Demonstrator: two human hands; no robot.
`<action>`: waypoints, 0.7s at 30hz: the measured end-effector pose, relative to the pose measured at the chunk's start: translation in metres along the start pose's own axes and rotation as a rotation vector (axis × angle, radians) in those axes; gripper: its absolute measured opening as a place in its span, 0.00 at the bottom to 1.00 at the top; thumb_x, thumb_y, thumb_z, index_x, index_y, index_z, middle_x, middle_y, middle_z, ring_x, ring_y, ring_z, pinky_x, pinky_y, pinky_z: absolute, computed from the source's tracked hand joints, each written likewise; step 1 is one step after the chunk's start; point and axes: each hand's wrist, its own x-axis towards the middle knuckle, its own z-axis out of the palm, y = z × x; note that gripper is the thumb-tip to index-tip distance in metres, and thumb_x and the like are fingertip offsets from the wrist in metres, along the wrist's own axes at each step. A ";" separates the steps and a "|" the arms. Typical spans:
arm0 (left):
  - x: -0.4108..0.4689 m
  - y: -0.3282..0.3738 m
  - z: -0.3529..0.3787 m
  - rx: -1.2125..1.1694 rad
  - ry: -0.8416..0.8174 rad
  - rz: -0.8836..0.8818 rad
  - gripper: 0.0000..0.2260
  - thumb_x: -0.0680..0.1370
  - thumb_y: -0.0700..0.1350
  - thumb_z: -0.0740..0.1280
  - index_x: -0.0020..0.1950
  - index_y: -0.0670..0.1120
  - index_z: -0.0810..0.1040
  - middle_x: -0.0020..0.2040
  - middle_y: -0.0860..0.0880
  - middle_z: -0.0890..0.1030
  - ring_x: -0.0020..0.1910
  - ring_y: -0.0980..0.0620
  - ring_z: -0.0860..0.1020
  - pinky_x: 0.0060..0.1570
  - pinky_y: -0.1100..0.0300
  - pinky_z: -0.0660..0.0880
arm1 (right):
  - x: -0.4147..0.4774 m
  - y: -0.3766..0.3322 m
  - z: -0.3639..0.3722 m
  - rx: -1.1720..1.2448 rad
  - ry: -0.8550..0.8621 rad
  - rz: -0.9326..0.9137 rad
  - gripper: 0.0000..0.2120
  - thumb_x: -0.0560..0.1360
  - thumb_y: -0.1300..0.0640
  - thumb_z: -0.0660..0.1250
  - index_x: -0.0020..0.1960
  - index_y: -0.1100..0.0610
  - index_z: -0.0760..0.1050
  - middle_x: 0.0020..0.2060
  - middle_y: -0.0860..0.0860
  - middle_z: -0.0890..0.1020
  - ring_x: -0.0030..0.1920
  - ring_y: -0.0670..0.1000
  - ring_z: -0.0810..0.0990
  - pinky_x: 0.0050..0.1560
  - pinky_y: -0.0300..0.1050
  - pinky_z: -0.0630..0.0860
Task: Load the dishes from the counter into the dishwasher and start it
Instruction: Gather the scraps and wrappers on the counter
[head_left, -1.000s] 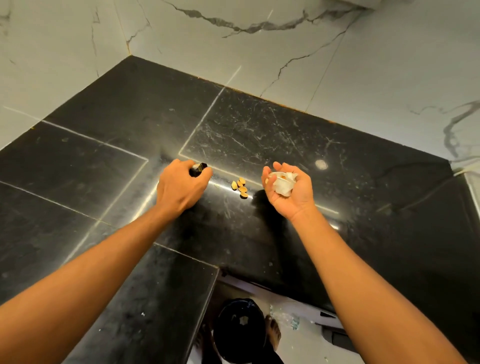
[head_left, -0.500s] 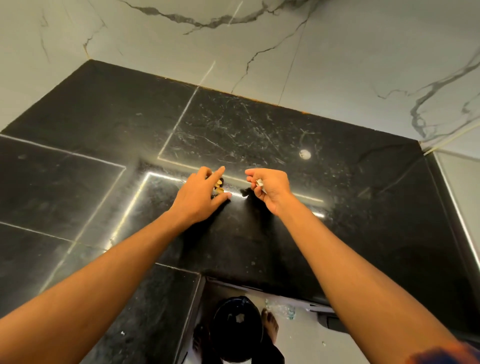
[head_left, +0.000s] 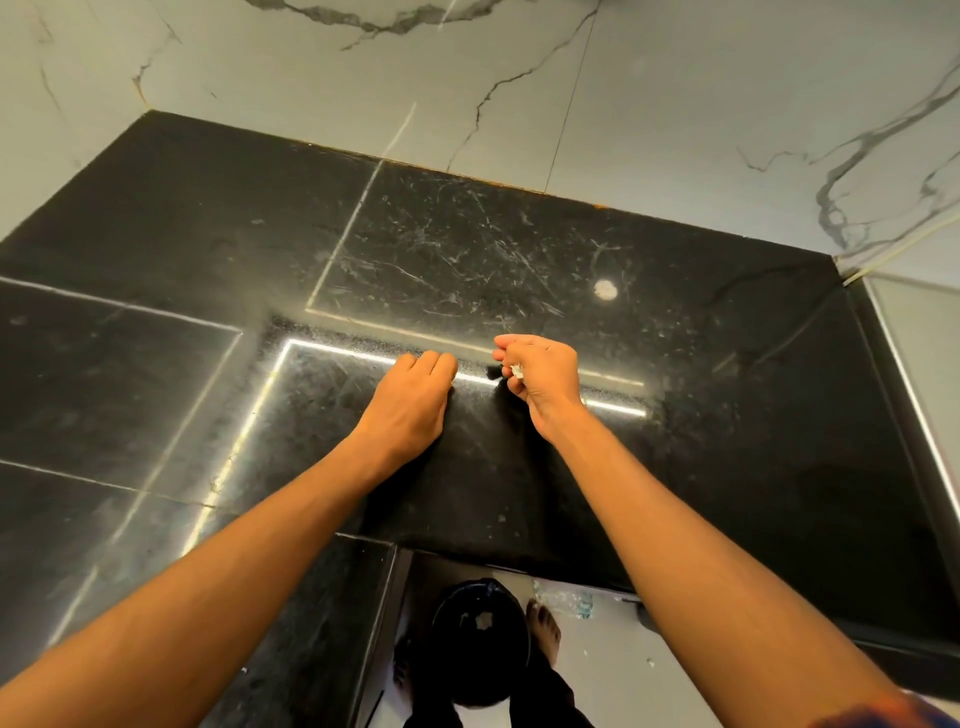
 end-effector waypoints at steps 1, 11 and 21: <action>0.001 0.000 -0.003 -0.007 -0.024 0.016 0.06 0.74 0.32 0.64 0.45 0.41 0.72 0.39 0.42 0.74 0.33 0.44 0.66 0.35 0.51 0.64 | -0.001 0.000 0.000 -0.007 -0.006 -0.002 0.12 0.69 0.71 0.66 0.45 0.60 0.85 0.39 0.56 0.84 0.32 0.45 0.75 0.30 0.37 0.71; -0.001 -0.014 -0.029 -1.213 0.332 -0.895 0.09 0.80 0.34 0.65 0.44 0.47 0.75 0.38 0.48 0.76 0.30 0.57 0.71 0.33 0.64 0.70 | -0.007 -0.004 0.010 0.275 -0.109 0.250 0.14 0.71 0.73 0.61 0.49 0.63 0.82 0.43 0.58 0.82 0.31 0.46 0.75 0.26 0.32 0.70; -0.024 -0.036 -0.061 -2.216 0.548 -1.116 0.08 0.64 0.34 0.58 0.40 0.41 0.72 0.39 0.41 0.77 0.30 0.53 0.72 0.24 0.68 0.69 | -0.002 0.006 0.055 -0.493 -0.161 -0.110 0.10 0.71 0.67 0.70 0.46 0.56 0.86 0.36 0.51 0.84 0.33 0.47 0.79 0.35 0.42 0.78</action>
